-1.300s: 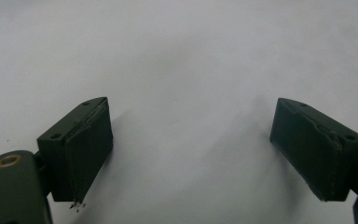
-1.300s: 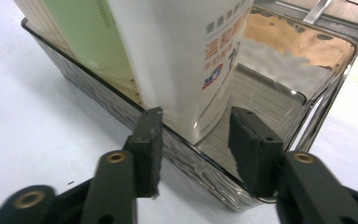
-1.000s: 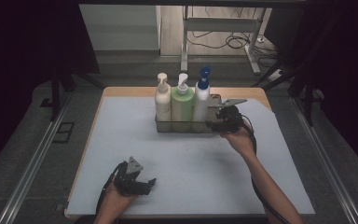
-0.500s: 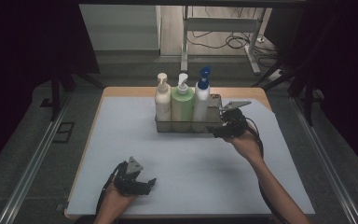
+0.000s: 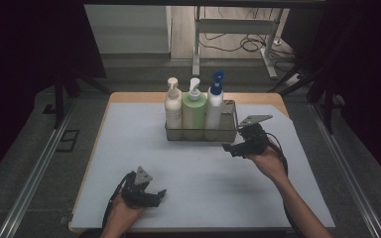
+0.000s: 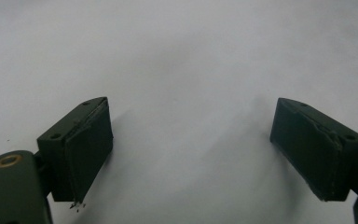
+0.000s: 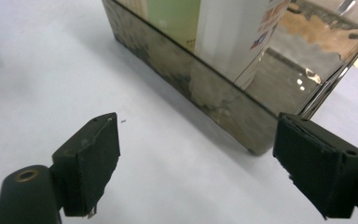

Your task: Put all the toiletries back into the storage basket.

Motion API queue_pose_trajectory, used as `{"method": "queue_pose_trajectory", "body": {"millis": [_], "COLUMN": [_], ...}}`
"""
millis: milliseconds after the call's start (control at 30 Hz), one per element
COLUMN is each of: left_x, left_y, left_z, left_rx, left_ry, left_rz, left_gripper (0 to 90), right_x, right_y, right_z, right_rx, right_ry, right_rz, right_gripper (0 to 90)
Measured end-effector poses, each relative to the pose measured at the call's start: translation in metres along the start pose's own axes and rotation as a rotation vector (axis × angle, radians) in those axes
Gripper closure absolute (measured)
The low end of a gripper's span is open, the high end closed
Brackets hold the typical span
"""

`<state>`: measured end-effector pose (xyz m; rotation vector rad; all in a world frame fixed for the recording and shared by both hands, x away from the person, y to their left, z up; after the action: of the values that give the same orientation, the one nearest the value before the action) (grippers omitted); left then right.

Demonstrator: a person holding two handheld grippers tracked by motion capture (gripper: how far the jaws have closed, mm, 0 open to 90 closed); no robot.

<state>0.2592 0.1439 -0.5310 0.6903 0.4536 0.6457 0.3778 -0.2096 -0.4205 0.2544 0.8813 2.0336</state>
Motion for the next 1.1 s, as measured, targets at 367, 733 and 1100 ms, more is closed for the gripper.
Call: {"method": "queue_pose_trajectory", "body": {"millis": [367,733,1100], "left_x": [0.000,0.000,0.000], "left_y": [0.000,0.000,0.000], "left_z": [0.000,0.000,0.000], "left_rx": [0.006,0.003,0.002], "left_ry": [-0.007,-0.008,-0.006], "left_rz": [0.004,0.004,0.003], "left_gripper": [13.0,12.8,12.8], "right_x": [0.004,0.010,0.014], "right_y": [0.009,0.020,0.030], "right_z": [-0.016,-0.029,-0.046], "right_rx": [0.009,0.013,0.012], "right_ry": [0.024,0.050,0.066], "right_rz": [0.008,0.004,-0.005], "right_gripper": [11.0,2.8,0.0]}}
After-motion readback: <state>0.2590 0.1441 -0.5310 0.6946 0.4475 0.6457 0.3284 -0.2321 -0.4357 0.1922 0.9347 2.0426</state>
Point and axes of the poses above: each handheld gripper's, and its own axes: y roughly backward along the jaws, z roughly out of its top, x roughly to its left, the point moved 1 cm from there along -y, roughly forward along the jaws, and after that the axes turned 11 degrees about -z, right-handed, at the moved point
